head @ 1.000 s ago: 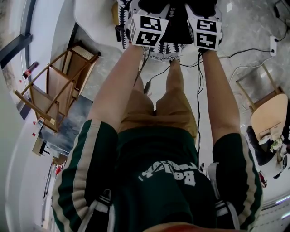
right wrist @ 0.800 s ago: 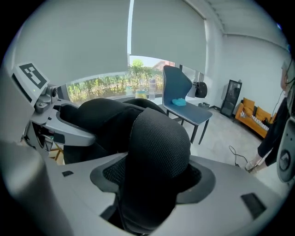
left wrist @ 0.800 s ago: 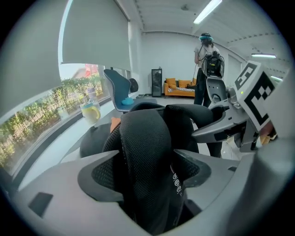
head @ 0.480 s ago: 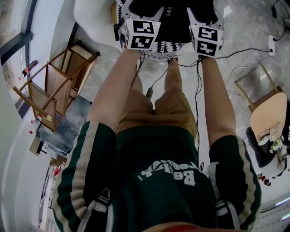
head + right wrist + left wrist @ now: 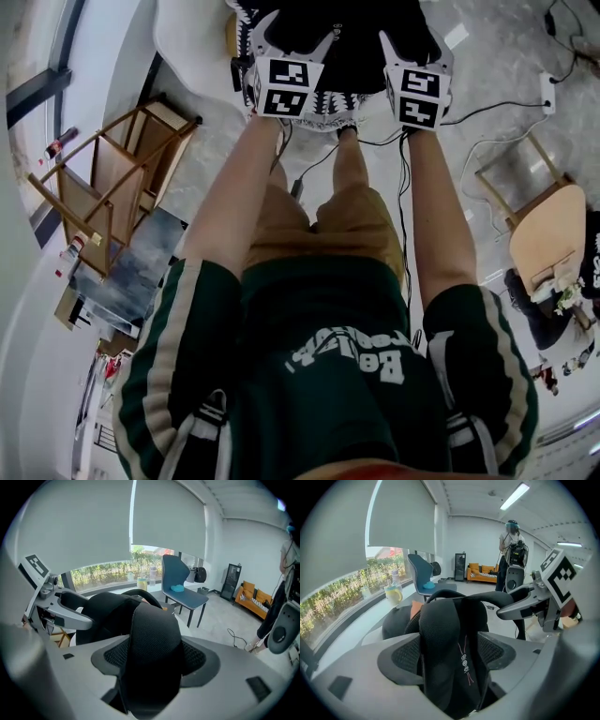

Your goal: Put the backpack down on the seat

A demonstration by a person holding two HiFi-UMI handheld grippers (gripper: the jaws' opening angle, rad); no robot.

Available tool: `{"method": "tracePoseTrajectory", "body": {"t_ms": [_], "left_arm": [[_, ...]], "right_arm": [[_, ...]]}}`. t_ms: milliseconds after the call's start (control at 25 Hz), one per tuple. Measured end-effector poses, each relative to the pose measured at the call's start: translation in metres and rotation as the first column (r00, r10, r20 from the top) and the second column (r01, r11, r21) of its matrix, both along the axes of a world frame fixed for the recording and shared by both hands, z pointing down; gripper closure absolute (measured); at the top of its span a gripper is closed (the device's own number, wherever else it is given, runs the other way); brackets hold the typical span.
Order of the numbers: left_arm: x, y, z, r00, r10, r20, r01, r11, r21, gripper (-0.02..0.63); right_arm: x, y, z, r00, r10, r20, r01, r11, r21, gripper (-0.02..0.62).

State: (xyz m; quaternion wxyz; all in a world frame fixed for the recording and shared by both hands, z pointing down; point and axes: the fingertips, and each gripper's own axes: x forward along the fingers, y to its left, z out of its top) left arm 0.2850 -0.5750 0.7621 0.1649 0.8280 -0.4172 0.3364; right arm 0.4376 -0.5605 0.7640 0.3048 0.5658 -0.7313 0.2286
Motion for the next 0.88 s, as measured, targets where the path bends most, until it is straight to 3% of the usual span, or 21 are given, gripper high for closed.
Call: {"method": "tracePoseTrajectory", "body": {"t_ms": [400,600,880], "left_arm": [[0.009,0.02,-0.048,1.0,-0.002,-0.016,0.002,1.0,0.018,0.232],[0.012,0.026,-0.062,1.0,0.005,-0.025,-0.004,0.999,0.034,0.232],[0.005,0.042,-0.066,0.997,0.045,-0.06,-0.042,0.997,0.059,0.232]], "right_arm": [[0.018,0.021,-0.051,1.0,0.01,-0.027,-0.009,1.0,0.03,0.314],[0.011,0.035,-0.056,0.999,-0.022,-0.035,0.022,1.0,0.02,0.314],[-0.004,0.055,-0.056,0.999,0.007,-0.042,-0.006,1.0,0.025,0.316]]}}
